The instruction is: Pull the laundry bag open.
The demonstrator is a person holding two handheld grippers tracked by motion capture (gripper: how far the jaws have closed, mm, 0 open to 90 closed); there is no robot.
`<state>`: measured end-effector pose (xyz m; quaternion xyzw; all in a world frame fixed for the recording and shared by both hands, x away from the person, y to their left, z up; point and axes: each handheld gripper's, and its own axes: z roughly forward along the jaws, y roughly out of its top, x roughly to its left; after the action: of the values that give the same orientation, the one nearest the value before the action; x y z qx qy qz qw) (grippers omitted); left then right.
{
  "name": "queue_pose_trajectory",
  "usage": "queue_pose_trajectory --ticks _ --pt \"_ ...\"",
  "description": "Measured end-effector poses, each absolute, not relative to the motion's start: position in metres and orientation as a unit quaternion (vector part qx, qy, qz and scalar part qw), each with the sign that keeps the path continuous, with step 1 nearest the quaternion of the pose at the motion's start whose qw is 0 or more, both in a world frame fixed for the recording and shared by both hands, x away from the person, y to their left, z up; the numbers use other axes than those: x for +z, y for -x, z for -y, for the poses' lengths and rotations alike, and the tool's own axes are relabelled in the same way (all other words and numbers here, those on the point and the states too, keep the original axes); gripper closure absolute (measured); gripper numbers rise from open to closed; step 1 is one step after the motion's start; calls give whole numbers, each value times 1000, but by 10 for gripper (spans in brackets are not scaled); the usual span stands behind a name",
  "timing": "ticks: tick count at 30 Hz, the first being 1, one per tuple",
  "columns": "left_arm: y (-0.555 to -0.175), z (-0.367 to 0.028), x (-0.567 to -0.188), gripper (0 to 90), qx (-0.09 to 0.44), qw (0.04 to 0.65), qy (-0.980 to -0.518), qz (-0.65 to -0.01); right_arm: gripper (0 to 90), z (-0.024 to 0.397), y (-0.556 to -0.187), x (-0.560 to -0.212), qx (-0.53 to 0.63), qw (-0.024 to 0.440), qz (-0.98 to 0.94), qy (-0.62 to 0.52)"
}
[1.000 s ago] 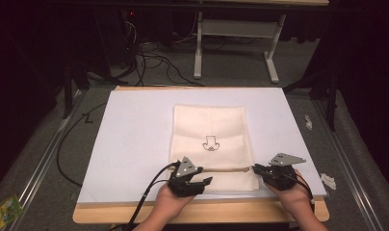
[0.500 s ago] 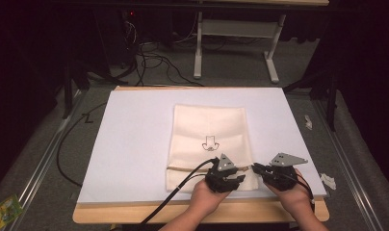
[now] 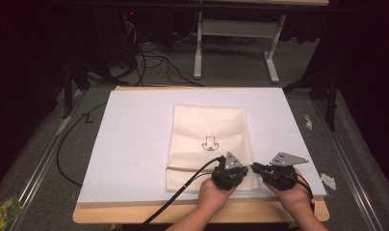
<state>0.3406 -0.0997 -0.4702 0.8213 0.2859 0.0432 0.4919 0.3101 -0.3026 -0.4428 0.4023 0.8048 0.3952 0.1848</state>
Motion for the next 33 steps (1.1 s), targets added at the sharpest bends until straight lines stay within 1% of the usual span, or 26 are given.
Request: queue_pose_trajectory --ticks 9,11,14,18,20,23,24,29,33 --pt "-343 93 -470 871 20 493 -818 -294 852 301 -309 -443 391 189 -807 -401" --pt "-343 91 -470 872 20 492 -820 -292 853 300 -309 -443 392 184 -806 -403" --pt "-344 88 -469 874 19 492 -820 -292 856 295 -309 -441 387 190 -809 -399" --pt "-347 84 -470 874 6 494 -816 -302 857 295 -309 -442 391 186 -807 -402" --pt "-349 79 -473 875 2 494 -811 -312 860 301 -310 -440 389 194 -802 -410" --pt "-356 65 -478 874 0 487 -805 -340 860 309 -311 -440 391 199 -793 -424" --pt "-358 58 -480 874 -2 485 -803 -346 860 319 -313 -441 396 197 -784 -436" --pt "-359 31 -476 874 17 465 -813 -350 859 329 -312 -441 395 205 -777 -445" --pt "-359 -13 -471 874 21 443 -817 -369 859 332 -313 -440 392 213 -772 -453"
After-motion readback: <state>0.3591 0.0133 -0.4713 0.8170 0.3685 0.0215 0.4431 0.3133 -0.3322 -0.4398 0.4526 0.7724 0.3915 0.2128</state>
